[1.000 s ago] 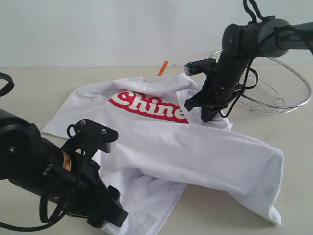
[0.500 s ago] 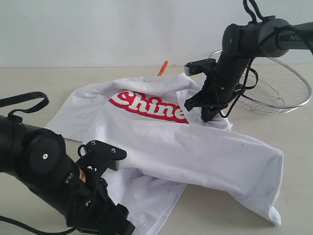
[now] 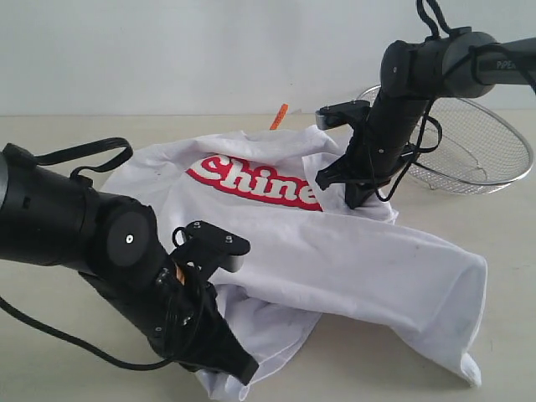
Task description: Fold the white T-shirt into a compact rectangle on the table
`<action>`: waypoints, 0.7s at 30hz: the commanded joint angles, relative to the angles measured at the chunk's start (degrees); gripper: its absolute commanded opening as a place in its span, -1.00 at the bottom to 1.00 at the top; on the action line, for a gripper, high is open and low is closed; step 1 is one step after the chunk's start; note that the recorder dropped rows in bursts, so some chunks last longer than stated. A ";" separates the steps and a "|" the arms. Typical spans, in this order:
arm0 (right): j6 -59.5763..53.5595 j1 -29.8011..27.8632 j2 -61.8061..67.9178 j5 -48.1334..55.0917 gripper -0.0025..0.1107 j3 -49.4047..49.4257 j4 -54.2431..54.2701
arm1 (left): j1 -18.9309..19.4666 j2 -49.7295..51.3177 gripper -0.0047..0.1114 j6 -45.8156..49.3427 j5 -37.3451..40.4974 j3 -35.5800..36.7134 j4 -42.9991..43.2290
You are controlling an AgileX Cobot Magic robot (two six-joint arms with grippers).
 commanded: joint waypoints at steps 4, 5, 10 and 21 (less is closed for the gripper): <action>-0.57 -0.25 0.48 0.28 -0.96 -0.25 -0.26 | -0.19 -3.02 -0.84 -6.03 20.26 1.08 12.93; -0.57 -0.26 0.48 0.16 -0.96 -0.25 -0.26 | -0.19 -4.21 -0.84 -8.47 22.93 1.35 15.54; -0.71 -0.47 0.48 0.15 -0.96 -0.25 -0.26 | -0.19 -11.23 -0.84 -18.65 31.64 4.78 27.43; -0.98 -0.47 2.85 -1.28 -0.96 -0.25 1.19 | -0.19 -21.04 -0.84 -23.24 37.25 9.97 33.87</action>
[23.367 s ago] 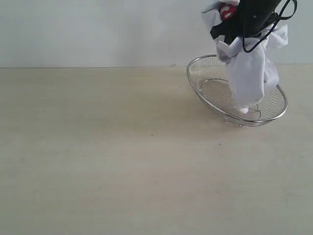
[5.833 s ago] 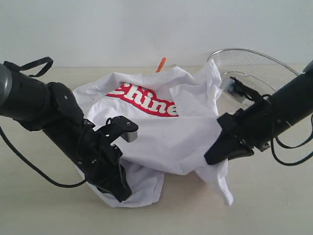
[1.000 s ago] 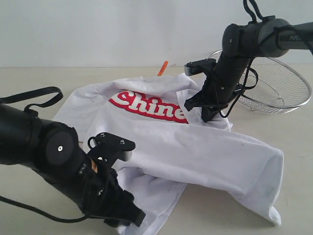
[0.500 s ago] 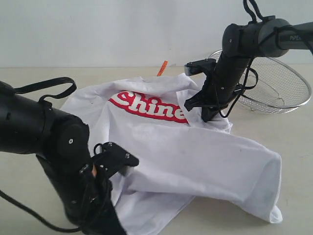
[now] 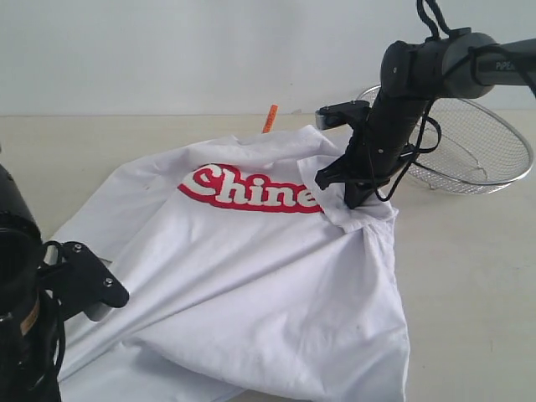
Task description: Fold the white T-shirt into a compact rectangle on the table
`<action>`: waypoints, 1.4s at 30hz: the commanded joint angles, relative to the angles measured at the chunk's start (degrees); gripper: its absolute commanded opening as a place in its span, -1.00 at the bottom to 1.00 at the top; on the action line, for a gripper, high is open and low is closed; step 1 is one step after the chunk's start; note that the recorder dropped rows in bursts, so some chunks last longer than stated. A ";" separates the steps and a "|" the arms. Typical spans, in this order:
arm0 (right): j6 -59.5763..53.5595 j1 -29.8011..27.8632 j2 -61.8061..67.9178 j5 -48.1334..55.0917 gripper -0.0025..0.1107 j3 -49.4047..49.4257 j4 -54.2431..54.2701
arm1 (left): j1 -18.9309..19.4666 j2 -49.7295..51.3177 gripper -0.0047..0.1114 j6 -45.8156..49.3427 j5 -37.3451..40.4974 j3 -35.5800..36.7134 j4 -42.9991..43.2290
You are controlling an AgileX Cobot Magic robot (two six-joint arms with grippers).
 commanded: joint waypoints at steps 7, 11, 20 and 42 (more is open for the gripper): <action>-1.67 -0.47 2.23 -1.46 -0.96 0.21 2.26 | -0.19 -1.93 -0.84 -0.98 -5.69 1.79 -2.49; -1.67 -0.47 2.23 -0.72 -0.96 0.21 2.26 | -0.19 -1.93 -0.73 -2.69 -3.81 1.79 -0.29; -1.67 -0.47 1.71 -0.72 -0.96 0.21 2.26 | -0.19 -1.93 0.14 -16.15 9.66 1.79 20.58; -1.37 -4.07 -24.49 17.24 -0.96 3.04 0.01 | 7.64 9.86 -0.84 -17.39 -38.21 -9.79 24.24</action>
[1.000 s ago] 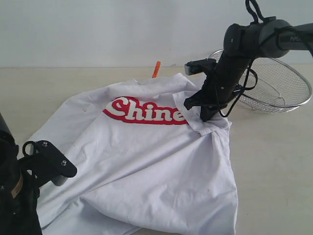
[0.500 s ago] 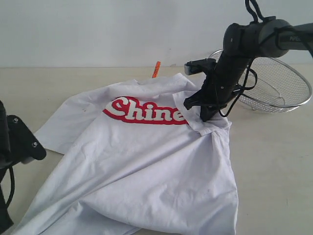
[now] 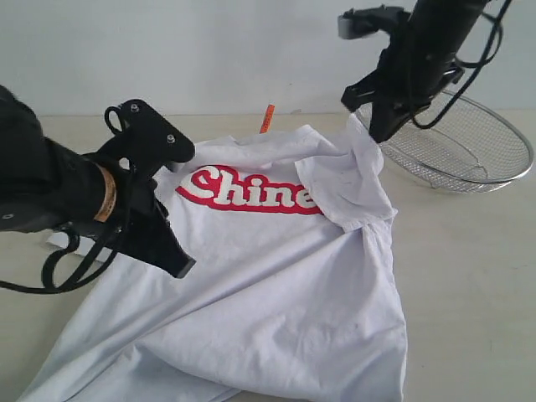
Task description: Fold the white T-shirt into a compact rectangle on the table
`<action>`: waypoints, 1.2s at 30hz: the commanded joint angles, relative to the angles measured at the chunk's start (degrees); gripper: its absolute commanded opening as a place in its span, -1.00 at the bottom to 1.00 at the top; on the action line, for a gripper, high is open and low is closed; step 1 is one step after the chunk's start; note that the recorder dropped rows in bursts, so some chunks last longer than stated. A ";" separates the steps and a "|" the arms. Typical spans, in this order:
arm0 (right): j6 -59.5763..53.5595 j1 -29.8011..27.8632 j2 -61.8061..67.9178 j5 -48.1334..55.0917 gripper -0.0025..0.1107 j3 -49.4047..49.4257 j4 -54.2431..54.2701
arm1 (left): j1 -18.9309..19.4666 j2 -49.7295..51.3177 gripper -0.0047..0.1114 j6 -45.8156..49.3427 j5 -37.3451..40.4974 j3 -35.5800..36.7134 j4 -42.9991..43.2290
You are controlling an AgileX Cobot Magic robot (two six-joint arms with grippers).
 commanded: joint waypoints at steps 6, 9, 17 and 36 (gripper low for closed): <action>1.59 -3.36 -17.27 -7.92 -0.96 24.47 3.51 | 5.58 13.11 -0.84 2.85 -4.53 -5.47 -1.73; -6.38 -2.71 -16.67 -15.62 -0.96 29.71 14.02 | 6.19 15.08 -0.84 4.53 -6.70 -7.73 -1.73; -4.01 -1.21 -3.80 -29.54 -0.96 25.76 17.05 | 11.25 20.31 -0.84 5.55 -9.92 -16.12 -1.73; -2.74 -1.09 15.01 -19.30 -0.96 1.83 11.05 | 26.11 36.74 -0.84 67.87 9.19 -44.78 -66.20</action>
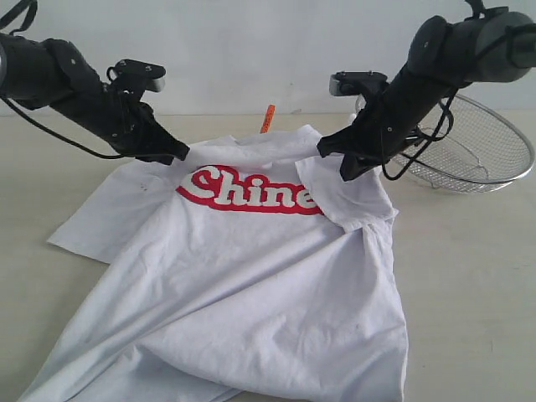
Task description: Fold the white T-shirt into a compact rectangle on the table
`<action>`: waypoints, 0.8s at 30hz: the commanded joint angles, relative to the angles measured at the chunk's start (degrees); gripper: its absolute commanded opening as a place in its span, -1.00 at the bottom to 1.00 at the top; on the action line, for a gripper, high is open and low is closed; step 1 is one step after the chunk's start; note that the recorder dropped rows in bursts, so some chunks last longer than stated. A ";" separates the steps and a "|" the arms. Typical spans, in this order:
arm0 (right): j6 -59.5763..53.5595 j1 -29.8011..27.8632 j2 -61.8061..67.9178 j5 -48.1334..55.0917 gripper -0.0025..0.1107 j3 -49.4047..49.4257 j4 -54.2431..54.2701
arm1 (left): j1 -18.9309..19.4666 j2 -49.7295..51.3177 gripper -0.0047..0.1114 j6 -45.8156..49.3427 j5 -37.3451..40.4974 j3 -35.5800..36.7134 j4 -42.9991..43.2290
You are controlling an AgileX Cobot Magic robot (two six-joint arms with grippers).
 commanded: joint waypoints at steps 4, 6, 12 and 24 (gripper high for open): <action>0.65 -0.06 3.50 4.26 -0.96 -4.72 -1.42 | -0.05 5.95 -0.84 -1.99 5.70 -6.80 0.67; 0.77 -0.06 4.17 4.21 -0.96 -5.01 -1.74 | 0.05 6.95 -0.84 -2.96 5.41 -7.16 2.79; 1.07 -0.06 5.77 3.33 -0.96 -5.52 -2.48 | 0.42 10.00 -0.84 -6.78 2.11 -7.16 9.27; 2.55 -0.06 8.85 -1.90 -0.96 -5.83 -4.33 | 4.01 18.07 -0.84 -10.79 2.13 -16.97 13.68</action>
